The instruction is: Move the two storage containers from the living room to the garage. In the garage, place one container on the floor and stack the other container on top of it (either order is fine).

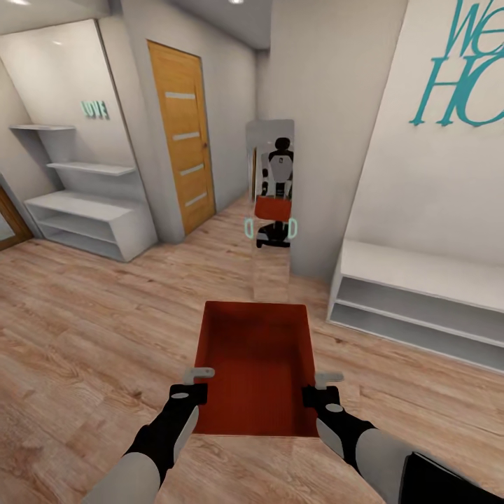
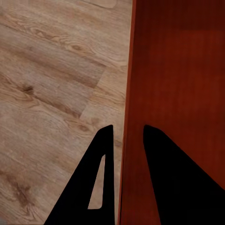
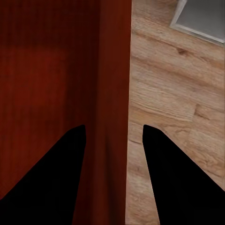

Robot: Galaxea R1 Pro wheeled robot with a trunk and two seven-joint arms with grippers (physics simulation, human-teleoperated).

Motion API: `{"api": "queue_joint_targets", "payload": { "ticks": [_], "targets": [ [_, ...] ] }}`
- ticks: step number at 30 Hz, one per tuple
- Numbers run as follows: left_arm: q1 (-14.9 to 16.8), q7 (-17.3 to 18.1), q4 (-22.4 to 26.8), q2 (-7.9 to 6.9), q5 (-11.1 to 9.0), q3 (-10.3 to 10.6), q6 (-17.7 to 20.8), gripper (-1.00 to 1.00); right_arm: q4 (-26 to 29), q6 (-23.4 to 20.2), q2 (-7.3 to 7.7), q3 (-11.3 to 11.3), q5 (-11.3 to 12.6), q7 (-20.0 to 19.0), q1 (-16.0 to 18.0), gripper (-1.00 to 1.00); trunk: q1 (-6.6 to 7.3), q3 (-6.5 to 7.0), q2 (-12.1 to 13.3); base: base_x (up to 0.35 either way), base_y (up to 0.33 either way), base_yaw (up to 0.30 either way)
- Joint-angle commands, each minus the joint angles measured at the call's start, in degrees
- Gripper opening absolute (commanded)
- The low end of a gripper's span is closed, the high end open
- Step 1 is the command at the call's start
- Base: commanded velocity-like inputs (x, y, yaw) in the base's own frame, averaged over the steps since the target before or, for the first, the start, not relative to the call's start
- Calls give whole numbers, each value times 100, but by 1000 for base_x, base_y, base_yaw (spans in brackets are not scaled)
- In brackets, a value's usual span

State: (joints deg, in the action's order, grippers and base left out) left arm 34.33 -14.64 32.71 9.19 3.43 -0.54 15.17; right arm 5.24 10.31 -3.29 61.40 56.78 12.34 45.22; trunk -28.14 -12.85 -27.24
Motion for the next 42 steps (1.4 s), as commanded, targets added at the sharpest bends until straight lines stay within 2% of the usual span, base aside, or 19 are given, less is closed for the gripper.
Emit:
{"api": "queue_joint_targets", "payload": {
  "ticks": [1, 10, 42],
  "targets": [
    [4, -39, 16, -5, 123, -23, 57, -100, -15, 24, 39, -32, 53, 23, 5, -100, -6, -9, -9, 322, 0, 0],
    [4, -39, 23, -5, 123, -25, 58, -100, -15, 23, 39, -32, 53, 23, 5, -100, -6, -9, -9, 322, 0, 22],
    [4, -39, 24, -4, 123, -25, 59, -100, -15, 24, 39, -32, 53, 20, 5, -100, -6, -9, -9, 322, 0, 294]
  ]
}}
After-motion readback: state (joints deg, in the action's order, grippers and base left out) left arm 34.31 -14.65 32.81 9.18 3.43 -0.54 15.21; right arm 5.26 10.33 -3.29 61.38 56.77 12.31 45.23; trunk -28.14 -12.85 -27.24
